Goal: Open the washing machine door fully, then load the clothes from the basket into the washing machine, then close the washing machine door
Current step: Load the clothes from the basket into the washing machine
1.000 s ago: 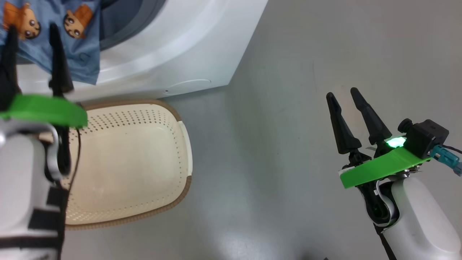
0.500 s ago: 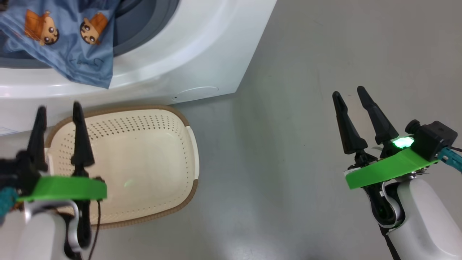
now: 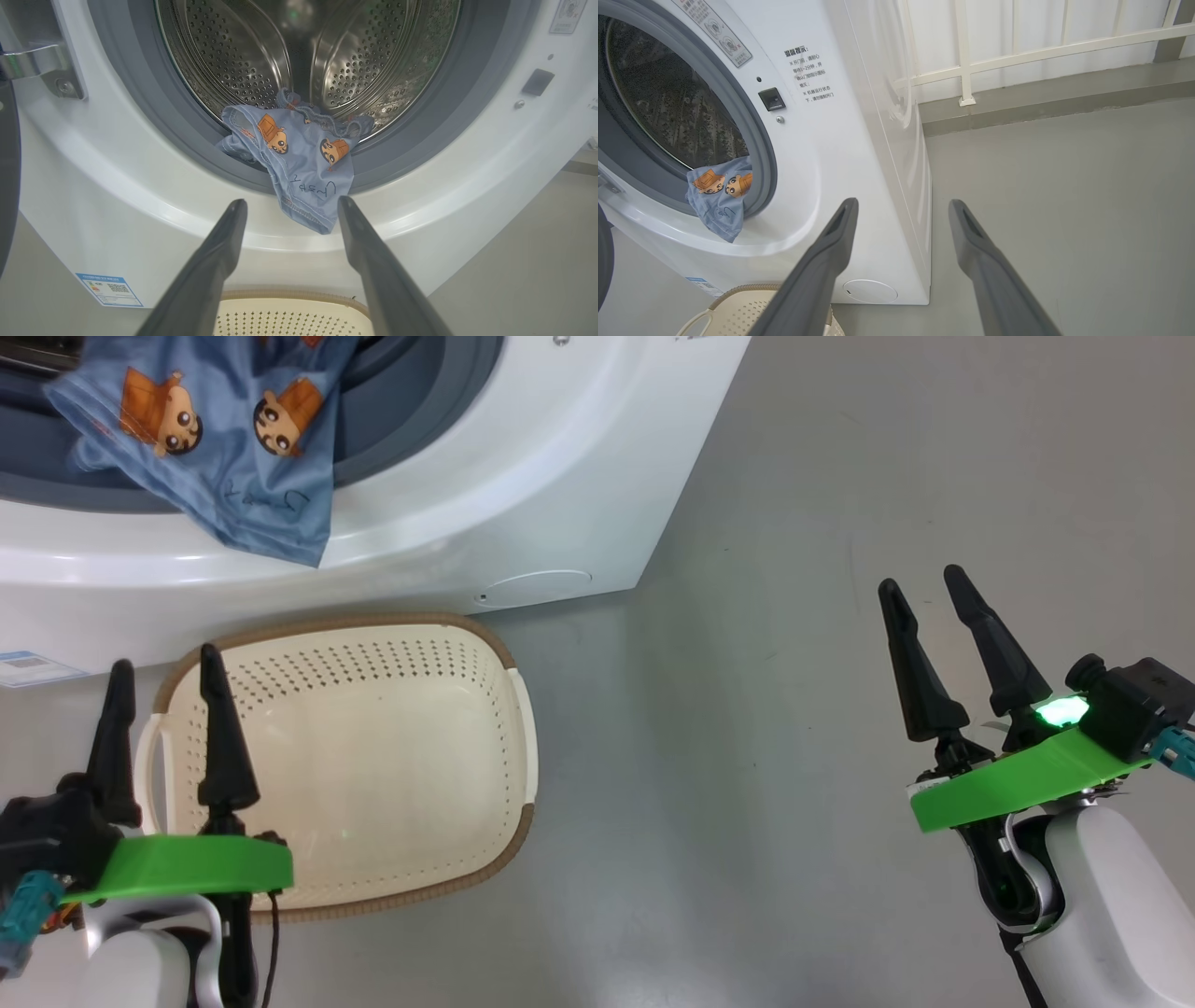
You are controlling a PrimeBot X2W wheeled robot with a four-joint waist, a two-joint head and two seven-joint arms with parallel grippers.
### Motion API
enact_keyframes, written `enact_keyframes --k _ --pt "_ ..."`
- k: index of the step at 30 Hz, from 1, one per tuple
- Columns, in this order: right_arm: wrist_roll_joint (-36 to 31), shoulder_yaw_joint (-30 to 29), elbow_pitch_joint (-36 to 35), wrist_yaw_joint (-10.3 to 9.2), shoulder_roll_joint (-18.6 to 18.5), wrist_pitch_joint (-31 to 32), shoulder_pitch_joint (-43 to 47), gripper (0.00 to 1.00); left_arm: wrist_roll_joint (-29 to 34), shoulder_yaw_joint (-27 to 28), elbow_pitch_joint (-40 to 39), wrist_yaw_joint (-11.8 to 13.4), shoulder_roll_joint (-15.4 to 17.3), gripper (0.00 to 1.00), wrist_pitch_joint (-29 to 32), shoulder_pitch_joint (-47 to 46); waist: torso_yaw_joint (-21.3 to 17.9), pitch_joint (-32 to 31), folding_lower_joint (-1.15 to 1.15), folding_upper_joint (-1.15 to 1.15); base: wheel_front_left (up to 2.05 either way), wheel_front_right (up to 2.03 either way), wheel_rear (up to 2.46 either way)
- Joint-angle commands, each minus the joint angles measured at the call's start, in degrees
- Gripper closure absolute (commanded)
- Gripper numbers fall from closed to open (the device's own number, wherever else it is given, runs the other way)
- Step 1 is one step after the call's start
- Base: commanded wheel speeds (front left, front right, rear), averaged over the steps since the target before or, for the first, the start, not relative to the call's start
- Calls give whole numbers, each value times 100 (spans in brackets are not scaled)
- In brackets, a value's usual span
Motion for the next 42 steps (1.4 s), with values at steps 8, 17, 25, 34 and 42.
enact_keyframes --k 8,17,25,34,42 --pt "-67 150 -151 9 -45 -68 125 0 34 209 60 -128 51 0 -18 -48 4 1 0 0 0 0 0" --pt "-35 202 -143 9 -14 -68 97 0 -153 165 678 -271 103 0 216 -718 -68 58 0 0 0 0 0" --pt "-12 234 -143 9 27 -68 37 0 -343 115 1898 -501 241 0 545 -1746 -176 182 0 0 0 0 0" --pt "20 262 -123 9 107 -68 -37 0 -760 258 3243 -904 368 0 665 -2736 -375 354 0 0 0 0 0" --pt "27 259 -130 9 154 -68 -63 0 -963 207 4133 -1226 424 0 448 -3353 -478 475 0 0 0 0 0"
